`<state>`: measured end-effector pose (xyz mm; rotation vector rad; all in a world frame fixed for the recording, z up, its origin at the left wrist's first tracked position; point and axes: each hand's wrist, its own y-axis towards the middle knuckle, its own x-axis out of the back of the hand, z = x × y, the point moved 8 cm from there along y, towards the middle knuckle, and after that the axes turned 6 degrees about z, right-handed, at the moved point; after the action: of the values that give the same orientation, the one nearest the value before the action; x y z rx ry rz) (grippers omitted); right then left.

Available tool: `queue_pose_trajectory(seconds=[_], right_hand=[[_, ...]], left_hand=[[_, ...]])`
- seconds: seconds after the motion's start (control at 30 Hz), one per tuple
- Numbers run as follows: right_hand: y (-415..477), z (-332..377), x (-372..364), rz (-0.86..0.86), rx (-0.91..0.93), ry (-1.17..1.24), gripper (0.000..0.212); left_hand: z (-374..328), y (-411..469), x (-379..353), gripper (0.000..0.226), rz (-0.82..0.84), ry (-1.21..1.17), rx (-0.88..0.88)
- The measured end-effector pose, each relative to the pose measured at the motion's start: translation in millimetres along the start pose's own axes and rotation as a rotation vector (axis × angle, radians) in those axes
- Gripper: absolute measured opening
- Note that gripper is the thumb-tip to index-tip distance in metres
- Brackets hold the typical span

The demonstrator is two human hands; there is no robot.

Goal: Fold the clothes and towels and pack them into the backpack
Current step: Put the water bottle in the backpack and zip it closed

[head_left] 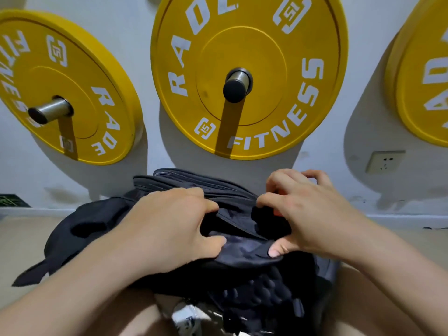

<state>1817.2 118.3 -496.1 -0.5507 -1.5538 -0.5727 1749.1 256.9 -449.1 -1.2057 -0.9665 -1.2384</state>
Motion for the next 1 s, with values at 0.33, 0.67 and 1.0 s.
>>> queue_pose_trajectory(seconds=[0.33, 0.67, 1.0], right_hand=[[3, 0, -4, 0.149, -0.030, 0.090, 0.067], [20, 67, 52, -0.462, 0.010, 0.300, 0.036], [110, 61, 59, 0.024, -0.088, 0.763, 0.016]], left_hand=[[-11, 7, 2, 0.056, -0.236, 0.160, -0.246], [11, -30, 38, 0.022, -0.315, -0.534, -0.251], [156, -105, -89, 0.078, -0.155, -0.822, 0.138]])
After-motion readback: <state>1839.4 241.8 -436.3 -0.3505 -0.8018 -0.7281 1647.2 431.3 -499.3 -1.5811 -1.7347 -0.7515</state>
